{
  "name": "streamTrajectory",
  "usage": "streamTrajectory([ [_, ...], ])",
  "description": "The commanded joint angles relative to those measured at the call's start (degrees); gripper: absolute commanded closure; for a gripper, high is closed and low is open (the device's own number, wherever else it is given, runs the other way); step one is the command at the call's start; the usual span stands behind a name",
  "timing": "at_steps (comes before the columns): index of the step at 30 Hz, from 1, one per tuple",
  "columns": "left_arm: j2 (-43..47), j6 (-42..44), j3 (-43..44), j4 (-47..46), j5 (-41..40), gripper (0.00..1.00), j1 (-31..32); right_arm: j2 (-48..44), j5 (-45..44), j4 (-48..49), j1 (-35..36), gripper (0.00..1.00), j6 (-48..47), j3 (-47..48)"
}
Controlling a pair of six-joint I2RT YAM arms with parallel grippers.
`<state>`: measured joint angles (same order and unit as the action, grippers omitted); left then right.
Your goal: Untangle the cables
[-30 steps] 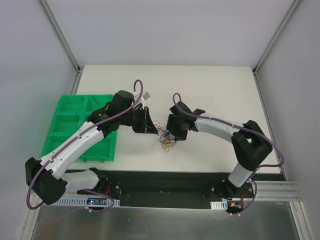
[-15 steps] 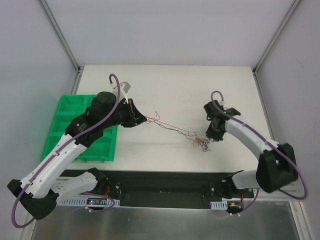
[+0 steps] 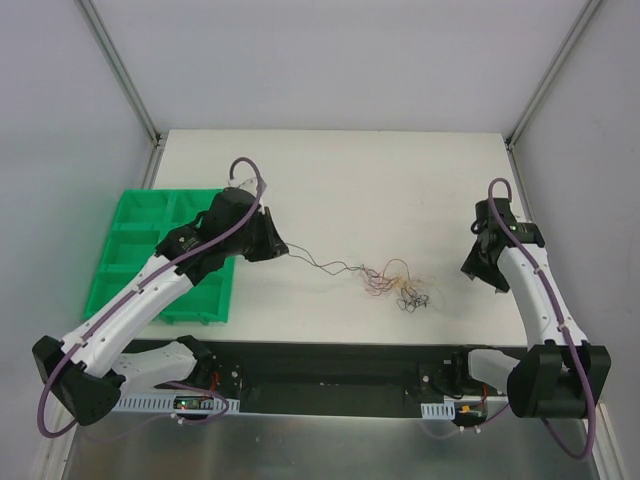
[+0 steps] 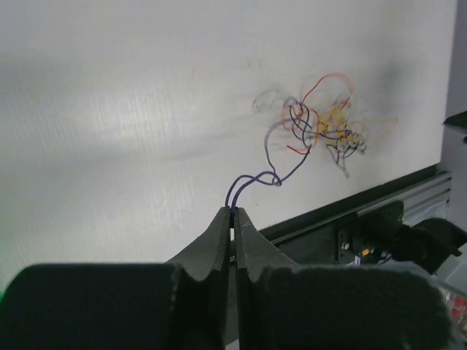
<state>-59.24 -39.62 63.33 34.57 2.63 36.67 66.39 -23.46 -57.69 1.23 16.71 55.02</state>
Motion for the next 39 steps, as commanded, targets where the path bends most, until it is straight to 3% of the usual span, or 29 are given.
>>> streamTrajectory([
  [1, -0.5, -1.9, -4.8, 1.0, 4.2, 1.00, -0.3, -1.2, -1.0, -2.3, 0.3, 0.35, -7.2, 3.6],
  [3, 1.2, -1.3, -5.6, 1.0, 3.0, 1.00, -0.3, -1.8, -1.2, -2.4, 0.3, 0.29, -10.4, 4.7],
  [6, 2.2, 1.0, -5.0, 0.8, 3.9, 1.00, -0.3, -4.0, 15.7, 0.6, 2.4, 0.23, -16.3, 5.7],
  [8, 1.7, 2.8, -3.7, 0.8, 6.4, 1.00, -0.3, -5.7, 31.4, 7.2, 10.8, 0.19, -15.7, 3.7],
  [10, 1.2, 3.2, -2.7, 0.7, 8.4, 1.00, -0.3, -5.0, 35.7, 13.4, 18.3, 0.19, -8.9, 1.7],
  [14, 2.3, 3.3, -1.1, -0.2, 10.1, 1.00, -0.3, 0.7, 36.4, 24.3, 26.2, 0.22, 13.6, -2.6],
  [17, 3.3, 2.8, -0.9, -0.6, 9.8, 1.00, -0.3, 9.6, 33.5, 22.5, 30.2, 0.26, 20.9, 0.6],
  [24, 5.6, 0.9, 0.9, -1.2, 9.4, 1.00, -0.3, 24.8, 21.6, 12.7, 35.7, 0.31, 15.1, 13.0],
  [27, 6.9, 0.4, 1.7, -1.2, 9.1, 1.00, -0.3, 29.0, 21.3, 13.9, 35.8, 0.37, 15.1, 14.0],
  [30, 7.6, 2.3, 3.5, -1.1, 8.8, 1.00, -0.3, 35.3, 22.8, 8.9, 36.2, 0.42, 13.4, 17.0],
  [35, 7.5, 5.2, 8.6, 0.1, 6.9, 1.00, -0.3, 34.0, 19.9, 11.4, 37.5, 0.43, 11.5, 10.5],
  [39, 6.5, 7.9, 14.0, 1.7, 4.1, 1.00, -0.3, 33.0, 11.9, 7.9, 37.2, 0.43, 9.8, 8.0],
])
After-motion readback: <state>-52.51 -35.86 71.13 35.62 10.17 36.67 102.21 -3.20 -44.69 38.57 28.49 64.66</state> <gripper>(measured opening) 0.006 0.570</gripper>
